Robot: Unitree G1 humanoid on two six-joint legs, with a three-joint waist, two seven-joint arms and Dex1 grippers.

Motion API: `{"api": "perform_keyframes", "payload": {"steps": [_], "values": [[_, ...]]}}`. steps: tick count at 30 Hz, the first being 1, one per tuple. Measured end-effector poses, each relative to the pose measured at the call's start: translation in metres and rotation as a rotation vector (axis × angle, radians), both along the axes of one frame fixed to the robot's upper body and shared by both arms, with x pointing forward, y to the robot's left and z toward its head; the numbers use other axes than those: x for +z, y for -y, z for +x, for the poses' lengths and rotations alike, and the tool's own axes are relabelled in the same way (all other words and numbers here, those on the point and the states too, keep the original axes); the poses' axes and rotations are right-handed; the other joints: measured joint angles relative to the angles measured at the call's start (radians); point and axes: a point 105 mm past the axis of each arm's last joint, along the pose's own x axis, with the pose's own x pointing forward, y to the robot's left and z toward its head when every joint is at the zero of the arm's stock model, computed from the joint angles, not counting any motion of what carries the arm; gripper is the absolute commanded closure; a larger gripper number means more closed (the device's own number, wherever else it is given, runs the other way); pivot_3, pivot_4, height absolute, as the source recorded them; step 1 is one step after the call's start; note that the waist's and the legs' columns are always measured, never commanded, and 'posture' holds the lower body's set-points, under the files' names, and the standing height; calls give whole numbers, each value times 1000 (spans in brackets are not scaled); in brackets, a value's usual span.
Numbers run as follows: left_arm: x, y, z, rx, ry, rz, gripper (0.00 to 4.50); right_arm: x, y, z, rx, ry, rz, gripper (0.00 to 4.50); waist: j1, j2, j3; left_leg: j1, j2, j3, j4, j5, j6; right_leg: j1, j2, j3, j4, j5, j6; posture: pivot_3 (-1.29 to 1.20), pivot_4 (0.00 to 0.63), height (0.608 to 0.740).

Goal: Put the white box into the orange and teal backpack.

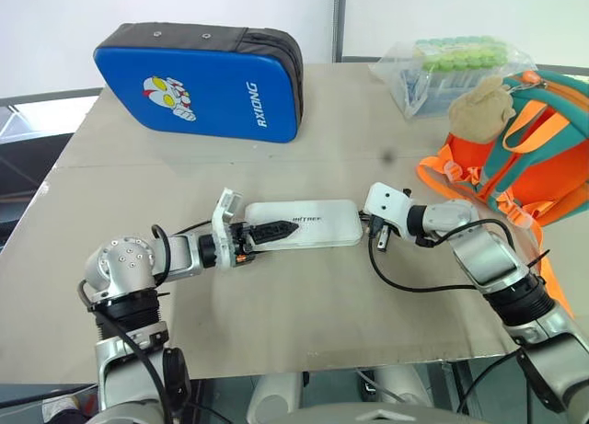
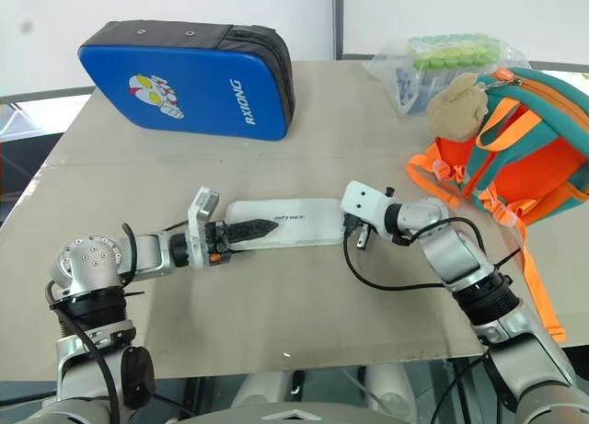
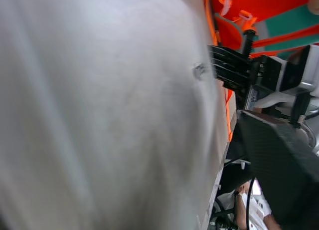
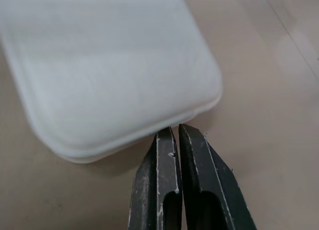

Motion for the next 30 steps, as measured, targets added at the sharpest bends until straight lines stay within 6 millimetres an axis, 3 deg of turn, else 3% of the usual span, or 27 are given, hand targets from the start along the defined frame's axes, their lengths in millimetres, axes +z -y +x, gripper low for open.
{"api": "perform_keyframes", "payload": {"steps": [1,6,7,11,17,21,24,26,30], "values": [[3,3,0,-9,10,-34,1883,-1,2,-2,-1,-4,3,4500,0,-1,0,0,0,0,0,0,0,0,0,0,0,0,0,0,150,740],[-3,9,-3,1,-14,-64,1928,3,19,-11,-91,-48,103,4500,0,0,0,-1,1,0,0,0,0,0,0,0,0,0,0,0,150,740],[-2,9,-3,5,-12,-68,1928,5,21,-10,-100,-47,109,4260,0,0,0,-1,1,0,0,0,0,0,0,0,0,0,0,0,150,740],[1,8,0,42,0,-102,1928,33,49,-20,-227,-46,273,2779,2,0,0,-1,1,-1,0,-1,1,0,0,-1,0,0,0,0,150,740],[11,8,4,83,64,-109,1928,78,79,-65,-324,-73,556,23,5,0,0,-2,2,-1,0,-2,4,0,0,0,-1,0,0,0,150,740],[22,11,7,94,131,-114,1928,82,106,-77,-472,-71,599,0,6,-1,0,-1,1,0,0,-3,4,0,-1,0,-1,0,0,0,150,740],[40,18,9,103,272,-76,1928,83,156,-77,-732,-5,586,0,9,0,0,-1,1,2,0,-2,4,0,-1,1,-1,0,-1,0,150,740],[51,23,9,98,348,-68,1928,88,176,-72,-841,43,577,0,9,0,0,0,1,4,0,-2,4,0,-1,3,-1,-2,-4,0,150,740],[57,38,6,52,413,-54,1928,91,187,-48,-936,78,599,0,-1,0,0,1,1,12,0,-2,4,0,1,4,-1,-2,-5,0,150,740]]}}
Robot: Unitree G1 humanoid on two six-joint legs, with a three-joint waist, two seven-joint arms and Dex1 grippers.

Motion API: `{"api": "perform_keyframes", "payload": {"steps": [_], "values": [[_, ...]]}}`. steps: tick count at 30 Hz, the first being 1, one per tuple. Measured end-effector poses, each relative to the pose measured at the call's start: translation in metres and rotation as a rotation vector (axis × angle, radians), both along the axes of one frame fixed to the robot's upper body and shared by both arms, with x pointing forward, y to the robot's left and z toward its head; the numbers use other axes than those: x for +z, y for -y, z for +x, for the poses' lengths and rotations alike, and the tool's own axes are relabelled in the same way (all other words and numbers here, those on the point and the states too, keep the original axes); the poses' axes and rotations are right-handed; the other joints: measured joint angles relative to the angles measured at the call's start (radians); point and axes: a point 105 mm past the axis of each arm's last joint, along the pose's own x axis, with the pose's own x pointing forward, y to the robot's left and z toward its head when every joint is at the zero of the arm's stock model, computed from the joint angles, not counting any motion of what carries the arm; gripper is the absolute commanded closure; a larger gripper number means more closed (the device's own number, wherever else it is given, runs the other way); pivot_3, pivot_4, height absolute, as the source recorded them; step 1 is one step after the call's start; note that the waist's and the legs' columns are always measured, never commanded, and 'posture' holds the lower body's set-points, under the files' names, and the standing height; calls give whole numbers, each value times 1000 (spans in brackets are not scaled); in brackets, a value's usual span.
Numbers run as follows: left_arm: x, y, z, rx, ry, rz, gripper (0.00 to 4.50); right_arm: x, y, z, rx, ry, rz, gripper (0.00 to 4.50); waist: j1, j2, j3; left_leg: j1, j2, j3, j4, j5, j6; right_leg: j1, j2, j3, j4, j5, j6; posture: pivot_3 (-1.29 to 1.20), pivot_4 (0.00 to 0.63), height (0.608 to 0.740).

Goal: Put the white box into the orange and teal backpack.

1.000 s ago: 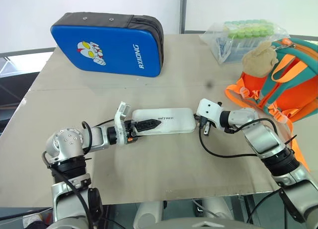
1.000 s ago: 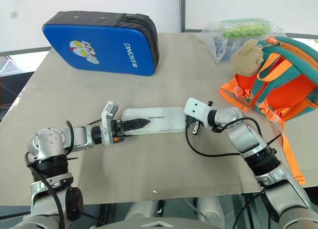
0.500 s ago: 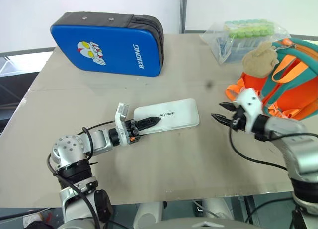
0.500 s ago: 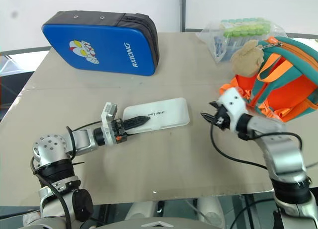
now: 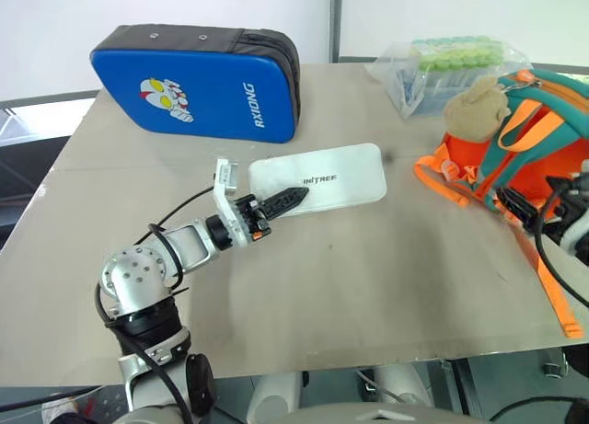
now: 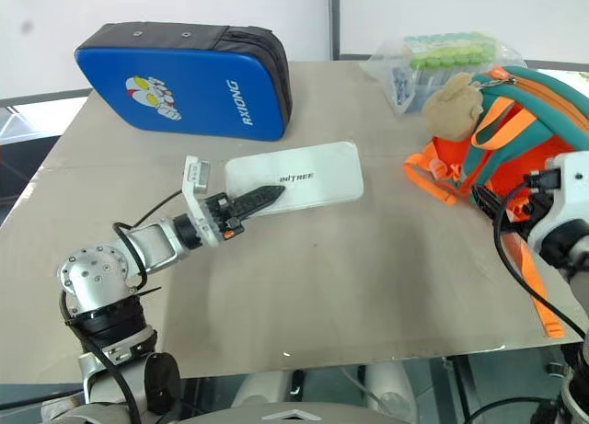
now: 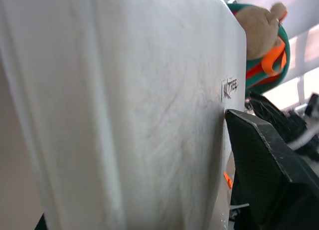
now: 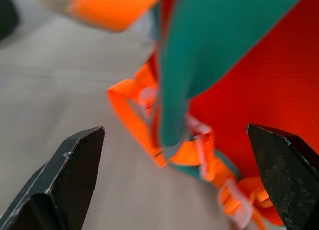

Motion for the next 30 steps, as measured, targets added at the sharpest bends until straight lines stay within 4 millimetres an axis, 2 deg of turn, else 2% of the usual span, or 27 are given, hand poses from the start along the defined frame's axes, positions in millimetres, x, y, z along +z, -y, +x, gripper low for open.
{"api": "perform_keyframes", "payload": {"steps": [3,5,6,9,14,17,21,22,25,27,28,30], "values": [[2,4,2,17,43,26,1928,3,3,24,-51,20,22,0,-1,0,0,0,0,0,0,0,0,0,0,0,0,1,1,0,150,740],[3,3,5,51,95,66,1928,4,1,47,-63,49,45,553,-2,0,0,0,0,2,-1,0,0,0,1,1,0,2,4,0,150,740],[3,4,6,58,110,77,1928,4,-1,53,-63,56,49,689,-1,0,0,0,0,2,0,0,0,0,1,2,-1,2,4,0,150,740],[7,3,10,100,200,126,1928,10,-11,75,-35,117,40,2046,-1,0,0,0,0,3,-1,0,0,0,1,2,-1,2,4,0,150,740],[16,-1,16,166,284,116,1928,3,-25,89,61,155,-30,4382,2,0,0,-2,0,2,-1,0,0,0,0,1,-2,2,4,0,150,740],[19,-5,17,200,317,110,1928,6,-40,91,162,179,-24,4487,-3,1,1,-2,0,3,-1,0,0,-1,1,2,-3,2,4,0,150,740],[23,-9,19,231,348,98,1928,31,-90,81,469,248,63,4487,-10,2,1,-1,2,1,-1,0,0,-1,3,1,-1,2,4,0,150,740],[25,-12,19,244,357,97,1928,39,-107,72,573,265,91,4487,-10,2,1,-1,3,1,-1,0,0,-1,4,1,-1,2,4,0,150,740],[32,-26,20,280,392,112,1928,52,-143,45,824,271,155,4487,-9,2,1,-1,3,-2,-1,0,0,-1,4,-1,-1,2,4,0,150,740],[37,-32,19,291,413,118,1928,55,-152,33,919,254,170,4487,-4,2,2,-2,2,-1,-1,0,0,-1,3,-1,-1,2,4,0,150,740],[42,-42,17,295,434,135,1928,55,-156,19,1009,222,161,4487,-3,2,2,-3,2,-1,-1,0,0,-1,2,-1,-2,2,4,0,150,740],[48,-53,16,321,457,153,1928,56,-159,8,1072,206,152,4487,-1,2,2,-3,2,-1,-1,0,1,-1,2,-1,-3,2,4,0,150,740]]}}
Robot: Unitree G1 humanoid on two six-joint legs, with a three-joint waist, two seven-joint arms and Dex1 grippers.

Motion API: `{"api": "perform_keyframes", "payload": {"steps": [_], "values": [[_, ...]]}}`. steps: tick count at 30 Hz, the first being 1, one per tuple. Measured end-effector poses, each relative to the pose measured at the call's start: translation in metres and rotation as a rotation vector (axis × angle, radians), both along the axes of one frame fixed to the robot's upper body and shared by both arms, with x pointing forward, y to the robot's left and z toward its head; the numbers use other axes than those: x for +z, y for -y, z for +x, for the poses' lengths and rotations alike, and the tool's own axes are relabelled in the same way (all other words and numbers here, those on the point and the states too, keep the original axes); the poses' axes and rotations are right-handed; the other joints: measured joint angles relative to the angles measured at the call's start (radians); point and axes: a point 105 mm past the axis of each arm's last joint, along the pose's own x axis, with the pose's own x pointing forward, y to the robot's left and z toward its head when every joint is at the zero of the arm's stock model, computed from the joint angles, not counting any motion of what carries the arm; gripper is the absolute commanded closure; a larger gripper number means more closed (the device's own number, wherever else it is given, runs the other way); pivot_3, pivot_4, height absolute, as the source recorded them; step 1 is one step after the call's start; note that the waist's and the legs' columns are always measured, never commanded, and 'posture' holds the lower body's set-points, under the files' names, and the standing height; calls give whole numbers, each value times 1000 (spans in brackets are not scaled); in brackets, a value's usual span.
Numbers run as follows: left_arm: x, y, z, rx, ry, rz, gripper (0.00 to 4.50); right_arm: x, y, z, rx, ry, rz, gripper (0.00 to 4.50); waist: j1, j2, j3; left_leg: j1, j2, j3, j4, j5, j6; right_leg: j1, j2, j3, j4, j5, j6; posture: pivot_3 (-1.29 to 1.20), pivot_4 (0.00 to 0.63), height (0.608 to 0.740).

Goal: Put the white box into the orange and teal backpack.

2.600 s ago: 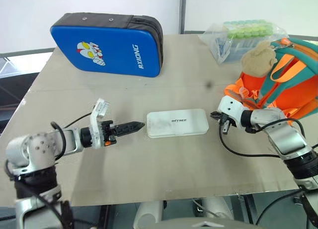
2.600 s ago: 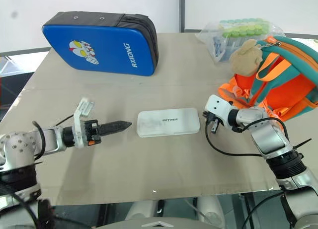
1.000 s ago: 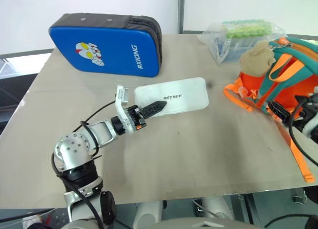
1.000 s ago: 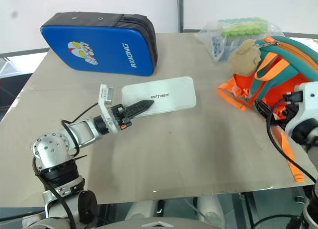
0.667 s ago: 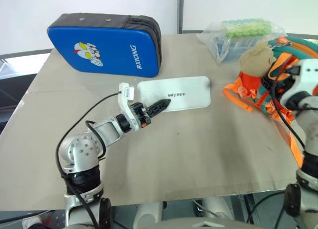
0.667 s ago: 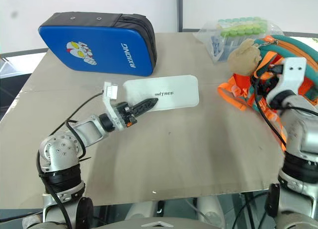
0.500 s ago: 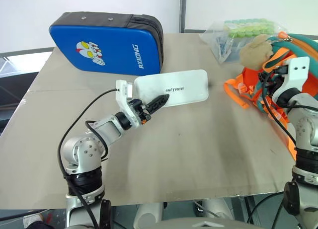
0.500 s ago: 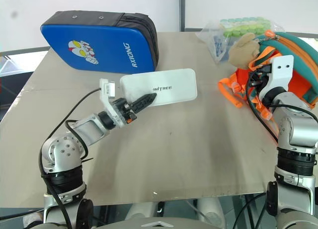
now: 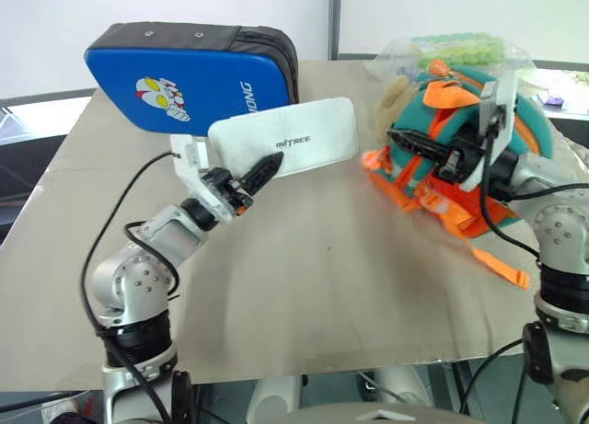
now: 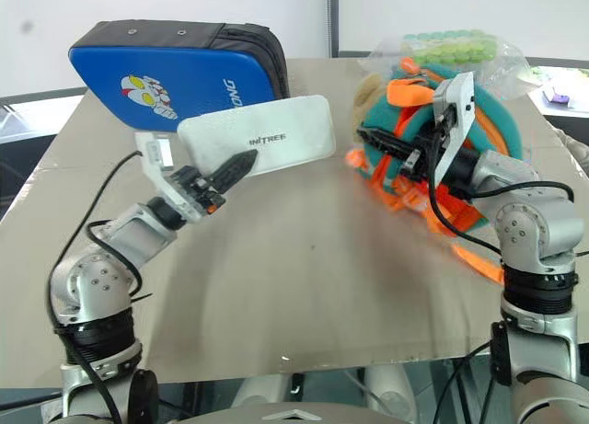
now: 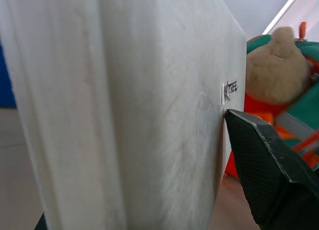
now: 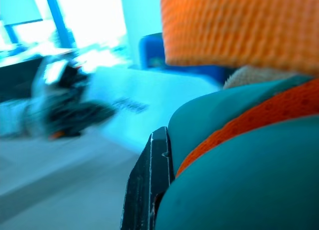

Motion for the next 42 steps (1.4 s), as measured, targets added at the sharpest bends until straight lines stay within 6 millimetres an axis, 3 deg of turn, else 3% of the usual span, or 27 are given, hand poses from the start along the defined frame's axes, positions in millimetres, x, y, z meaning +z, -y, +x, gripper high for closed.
{"api": "perform_keyframes", "payload": {"steps": [4,10,18,23,32,42], "values": [[7,-12,-12,-23,54,79,1928,-22,6,-4,16,-52,-69,4487,4,0,0,0,0,0,0,0,0,0,-1,0,-1,0,0,0,150,740],[19,3,-31,-173,145,221,1928,-30,18,-14,78,-79,-126,4487,6,-1,0,0,0,-1,1,0,0,1,0,-1,0,0,0,0,150,740],[57,23,-17,-170,375,329,1928,-24,36,-39,189,-100,-136,4487,10,-1,1,0,0,0,1,0,0,1,0,-1,0,0,0,0,150,740],[48,22,-7,-161,404,401,1928,-24,43,-43,188,-110,-138,4487,6,-1,1,0,0,1,0,0,0,1,0,-1,-1,0,0,0,150,740],[30,65,-4,-258,517,505,1928,-23,38,-53,217,-92,-133,4487,25,-1,1,-1,0,0,2,0,0,1,0,-1,0,0,1,0,150,740],[28,87,-11,-348,644,600,1928,-24,40,-46,135,-15,-151,4487,29,-1,1,-1,0,0,2,0,0,1,0,-1,0,0,1,0,150,740]]}}
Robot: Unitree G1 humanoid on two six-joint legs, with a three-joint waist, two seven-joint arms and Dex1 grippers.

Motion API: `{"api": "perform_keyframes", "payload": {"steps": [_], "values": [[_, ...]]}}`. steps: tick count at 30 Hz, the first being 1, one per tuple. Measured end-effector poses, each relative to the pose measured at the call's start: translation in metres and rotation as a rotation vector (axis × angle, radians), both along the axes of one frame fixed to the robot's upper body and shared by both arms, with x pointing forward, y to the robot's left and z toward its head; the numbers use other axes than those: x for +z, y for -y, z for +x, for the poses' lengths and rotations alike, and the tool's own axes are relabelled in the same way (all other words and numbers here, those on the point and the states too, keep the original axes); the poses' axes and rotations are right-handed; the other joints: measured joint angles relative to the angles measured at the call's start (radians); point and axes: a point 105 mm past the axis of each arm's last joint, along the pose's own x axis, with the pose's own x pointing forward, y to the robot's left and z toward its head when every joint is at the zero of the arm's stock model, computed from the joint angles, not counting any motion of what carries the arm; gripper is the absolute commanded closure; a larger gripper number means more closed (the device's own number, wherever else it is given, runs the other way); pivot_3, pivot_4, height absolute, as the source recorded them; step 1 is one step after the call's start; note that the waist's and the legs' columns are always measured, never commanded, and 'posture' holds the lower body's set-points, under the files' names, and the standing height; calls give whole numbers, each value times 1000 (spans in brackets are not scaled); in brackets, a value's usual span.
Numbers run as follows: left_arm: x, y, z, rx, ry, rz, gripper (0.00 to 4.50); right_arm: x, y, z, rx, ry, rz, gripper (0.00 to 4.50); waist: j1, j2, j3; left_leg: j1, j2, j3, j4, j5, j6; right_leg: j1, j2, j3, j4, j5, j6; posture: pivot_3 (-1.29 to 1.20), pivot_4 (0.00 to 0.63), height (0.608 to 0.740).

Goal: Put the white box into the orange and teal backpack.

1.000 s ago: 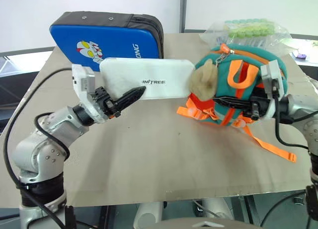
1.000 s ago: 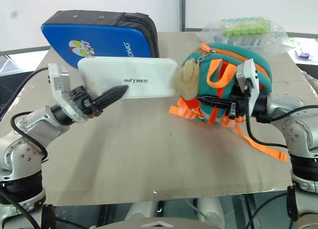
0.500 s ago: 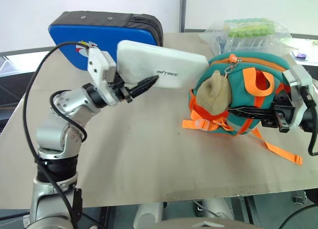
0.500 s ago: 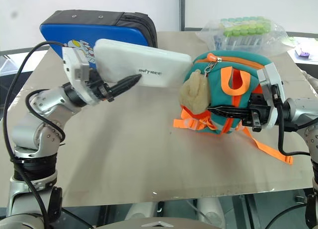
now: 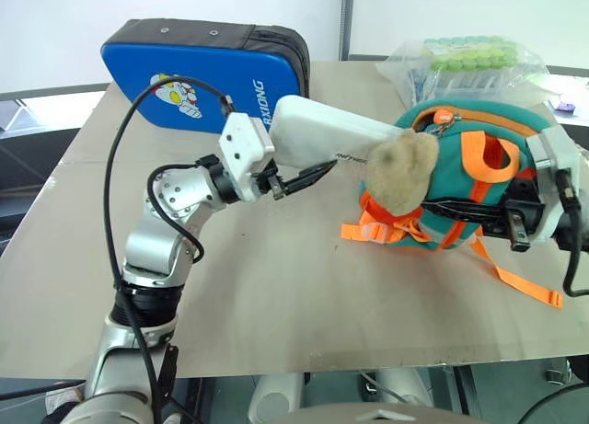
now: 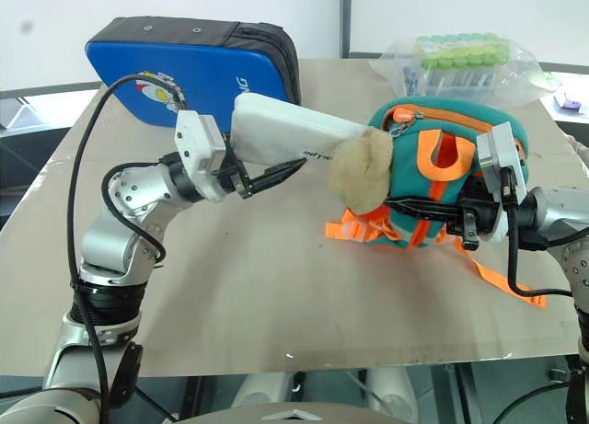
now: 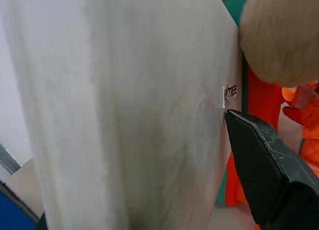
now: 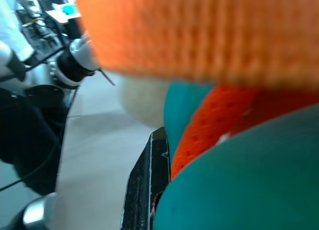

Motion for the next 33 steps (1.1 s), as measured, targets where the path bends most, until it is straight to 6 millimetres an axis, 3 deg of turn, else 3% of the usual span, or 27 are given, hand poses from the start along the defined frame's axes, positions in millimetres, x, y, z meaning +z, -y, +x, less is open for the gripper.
{"api": "perform_keyframes", "payload": {"steps": [3,5,8,14,20,22,23,25,30,33], "values": [[-1,6,2,-8,21,18,1928,-1,0,-1,4,-5,2,4487,0,0,0,0,0,0,0,0,0,0,0,0,0,0,0,0,150,740],[-5,22,13,7,-12,-2,1928,-7,-3,-6,21,-25,-7,4487,8,0,0,-1,-1,-2,1,0,0,1,0,-2,0,0,0,0,150,740],[-19,44,14,-38,-65,27,1928,-8,-8,-12,48,-16,-15,4487,-2,0,0,0,-1,0,2,0,0,1,0,0,0,1,2,0,150,740],[-26,86,21,-122,-36,157,1928,-6,-11,-13,43,10,-2,4487,-3,0,0,1,0,0,1,0,0,1,1,0,1,1,2,0,150,740],[-38,108,29,-150,-46,221,1928,-5,-10,-10,5,20,18,4487,4,0,0,0,-1,-1,1,0,0,1,1,0,1,1,2,0,150,740],[-40,110,32,-153,-41,230,1928,-6,-9,-10,-6,15,21,4487,3,0,0,0,-1,0,2,0,0,1,0,0,1,1,2,0,150,740],[-42,112,34,-162,-60,224,890,-7,-8,-10,-13,13,23,4500,3,0,0,0,-1,-1,2,0,0,1,0,0,1,1,2,0,150,740],[-43,113,35,-176,-101,209,157,-8,-8,-11,-15,13,25,4500,3,0,0,0,-1,-1,2,0,0,1,0,0,1,1,2,0,150,740],[-39,95,44,-148,-183,147,26,-9,-8,-12,-34,24,26,4500,-2,0,0,0,0,-1,2,0,0,1,1,0,2,1,2,0,150,740],[-38,65,39,-164,-336,65,26,-9,-5,-8,-67,38,20,4500,-18,0,0,1,0,-1,2,0,0,1,1,0,2,1,2,0,150,740]]}}
